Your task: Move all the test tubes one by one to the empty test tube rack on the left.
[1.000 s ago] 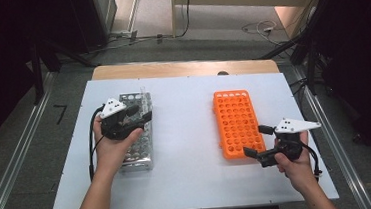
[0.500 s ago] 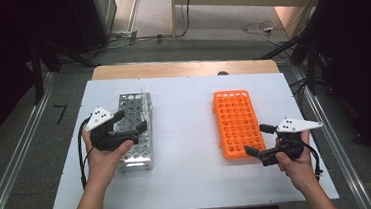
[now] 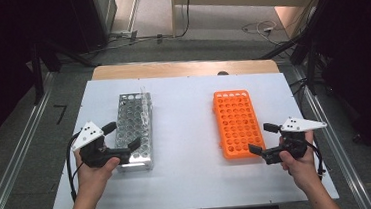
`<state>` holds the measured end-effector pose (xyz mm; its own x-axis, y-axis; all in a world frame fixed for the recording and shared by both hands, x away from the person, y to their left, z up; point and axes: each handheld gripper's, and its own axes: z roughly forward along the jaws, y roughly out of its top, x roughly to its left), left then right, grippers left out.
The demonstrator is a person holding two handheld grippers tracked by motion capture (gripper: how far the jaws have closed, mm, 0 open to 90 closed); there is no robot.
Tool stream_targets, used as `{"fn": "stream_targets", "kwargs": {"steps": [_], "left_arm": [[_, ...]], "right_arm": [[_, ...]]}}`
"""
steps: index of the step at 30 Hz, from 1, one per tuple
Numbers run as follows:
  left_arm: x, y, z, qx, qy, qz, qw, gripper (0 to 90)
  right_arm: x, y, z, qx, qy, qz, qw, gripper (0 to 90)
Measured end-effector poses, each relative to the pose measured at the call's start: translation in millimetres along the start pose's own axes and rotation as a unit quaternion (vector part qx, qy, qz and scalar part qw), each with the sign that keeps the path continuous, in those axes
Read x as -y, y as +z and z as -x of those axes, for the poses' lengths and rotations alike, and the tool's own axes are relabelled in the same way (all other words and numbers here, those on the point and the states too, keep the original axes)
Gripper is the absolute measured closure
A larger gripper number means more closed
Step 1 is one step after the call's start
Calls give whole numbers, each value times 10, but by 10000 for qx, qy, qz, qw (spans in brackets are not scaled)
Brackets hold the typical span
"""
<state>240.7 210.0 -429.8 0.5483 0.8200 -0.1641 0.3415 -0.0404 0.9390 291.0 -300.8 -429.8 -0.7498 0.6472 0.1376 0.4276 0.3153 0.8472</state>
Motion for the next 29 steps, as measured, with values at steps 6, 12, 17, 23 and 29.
{"fn": "stream_targets", "kwargs": {"steps": [6,12,17,23,29], "left_arm": [[101,-169,-42,-13,-22,113,9999,0],[191,-341,-64,-58,58,202,9998,0],[255,-452,-93,-74,110,263,9996,0],[284,-470,-134,-30,22,337,9994,0],[290,-439,-130,-55,-1,283,9996,0]], "right_arm": [[34,-17,61,34,34,32,10000,0],[91,-32,131,71,61,112,9999,0],[145,-54,172,82,26,235,9997,0],[201,-41,216,149,40,198,9997,0],[195,-32,202,183,58,181,9997,0]]}}
